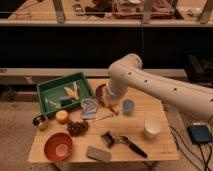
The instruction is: Place pepper in tray
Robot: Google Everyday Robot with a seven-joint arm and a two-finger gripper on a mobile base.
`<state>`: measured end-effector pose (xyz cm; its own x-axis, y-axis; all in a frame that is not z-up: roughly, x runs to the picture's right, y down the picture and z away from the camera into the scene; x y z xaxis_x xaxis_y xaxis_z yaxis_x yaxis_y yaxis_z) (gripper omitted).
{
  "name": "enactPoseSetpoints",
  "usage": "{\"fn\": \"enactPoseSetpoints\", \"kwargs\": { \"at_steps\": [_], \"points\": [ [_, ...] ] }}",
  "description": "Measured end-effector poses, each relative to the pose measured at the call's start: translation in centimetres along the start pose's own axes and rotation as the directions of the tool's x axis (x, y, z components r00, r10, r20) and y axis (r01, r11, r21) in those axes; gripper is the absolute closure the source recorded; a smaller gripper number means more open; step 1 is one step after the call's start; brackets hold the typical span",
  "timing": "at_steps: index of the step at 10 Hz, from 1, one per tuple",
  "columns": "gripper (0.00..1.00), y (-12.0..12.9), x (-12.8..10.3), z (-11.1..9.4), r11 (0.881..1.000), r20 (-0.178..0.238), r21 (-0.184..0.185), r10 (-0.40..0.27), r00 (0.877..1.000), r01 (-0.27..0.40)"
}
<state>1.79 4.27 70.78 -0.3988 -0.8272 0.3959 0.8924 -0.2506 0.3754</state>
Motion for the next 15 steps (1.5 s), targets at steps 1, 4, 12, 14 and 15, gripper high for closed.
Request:
{"fn": "enactPoseSetpoints", "kwargs": {
  "at_steps": [1,4,12,14,15],
  "points": [
    [1.00,0.3,2.4,-0.3,1.000,-0.015,-0.011,-0.014,1.000,0.014],
    [1.00,0.3,9.8,-1.8,0.999,-0.065,-0.007,-0.035,0.997,0.035],
    [1.00,-7.9,22.0,0.7,0.977,-0.288,0.184,-0.055,0.956,0.112],
    [1.00,-10.0,21.9,3.7,0.978,-0.390,0.176,-0.033,0.920,0.109],
    [1.00,-10.7,21.9,5.7,0.980,-0.424,0.165,-0.028,0.905,0.108]
  ]
}}
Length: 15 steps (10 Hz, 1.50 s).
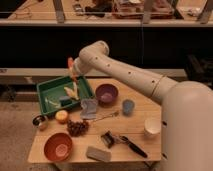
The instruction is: Place pepper in tray
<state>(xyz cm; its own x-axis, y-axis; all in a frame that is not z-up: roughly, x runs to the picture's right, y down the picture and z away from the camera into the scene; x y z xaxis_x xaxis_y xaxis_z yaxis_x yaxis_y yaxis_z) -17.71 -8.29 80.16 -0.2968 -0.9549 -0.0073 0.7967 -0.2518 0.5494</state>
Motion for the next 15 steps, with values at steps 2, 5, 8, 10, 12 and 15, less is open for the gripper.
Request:
{"fn": "enactPoseSetpoints", "kwargs": {
  "at_steps": [2,5,8,10,12,15],
  "points": [
    [1.00,-1.4,-1.2,4.1,1.000,-0.016,-0.001,-0.001,1.000,0.001],
    [0.93,-0.8,-1.8,9.5,1.000,0.065,-0.019,0.000,0.998,0.001],
    [0.63,2.6,-2.4,11.8,0.997,0.189,-0.060,0.052,0.981,-0.042],
    [0.43,6.3,-2.5,10.6,0.993,0.195,-0.094,0.082,0.977,-0.065],
    [0.31,8.9,-3.2,9.6,0.989,0.200,-0.123,0.102,0.975,-0.078],
    [0.30,9.3,-3.4,9.4,0.989,0.205,-0.123,0.106,0.973,-0.082]
  ]
}}
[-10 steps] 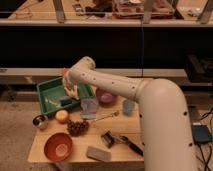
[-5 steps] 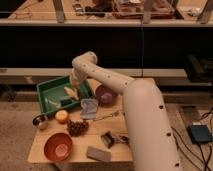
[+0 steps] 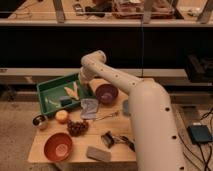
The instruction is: Place pepper in tray
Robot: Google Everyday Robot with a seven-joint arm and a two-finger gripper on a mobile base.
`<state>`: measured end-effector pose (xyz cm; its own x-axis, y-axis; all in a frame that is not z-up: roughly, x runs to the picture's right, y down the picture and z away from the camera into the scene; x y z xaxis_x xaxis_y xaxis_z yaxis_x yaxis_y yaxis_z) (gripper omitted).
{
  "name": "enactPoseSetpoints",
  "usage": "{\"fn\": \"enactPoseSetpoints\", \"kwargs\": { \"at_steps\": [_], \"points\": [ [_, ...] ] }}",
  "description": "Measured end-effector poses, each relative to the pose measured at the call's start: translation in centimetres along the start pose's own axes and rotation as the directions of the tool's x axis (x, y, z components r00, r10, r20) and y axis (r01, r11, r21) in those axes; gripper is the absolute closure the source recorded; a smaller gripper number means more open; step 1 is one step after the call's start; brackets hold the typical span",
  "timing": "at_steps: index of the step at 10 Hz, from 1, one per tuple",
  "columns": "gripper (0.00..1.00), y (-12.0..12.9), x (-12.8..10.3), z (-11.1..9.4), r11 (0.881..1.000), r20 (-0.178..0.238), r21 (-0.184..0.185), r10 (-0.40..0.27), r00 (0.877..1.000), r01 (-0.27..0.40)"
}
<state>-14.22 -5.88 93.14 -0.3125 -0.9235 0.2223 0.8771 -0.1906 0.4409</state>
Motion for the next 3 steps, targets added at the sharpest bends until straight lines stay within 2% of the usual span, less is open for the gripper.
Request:
{"fn": "enactPoseSetpoints", "kwargs": {
  "at_steps": [3],
  "points": [
    [0.30,0.29,-0.04,-0.10,1.000,-0.001,-0.002,0.003,1.000,-0.003]
  ]
}}
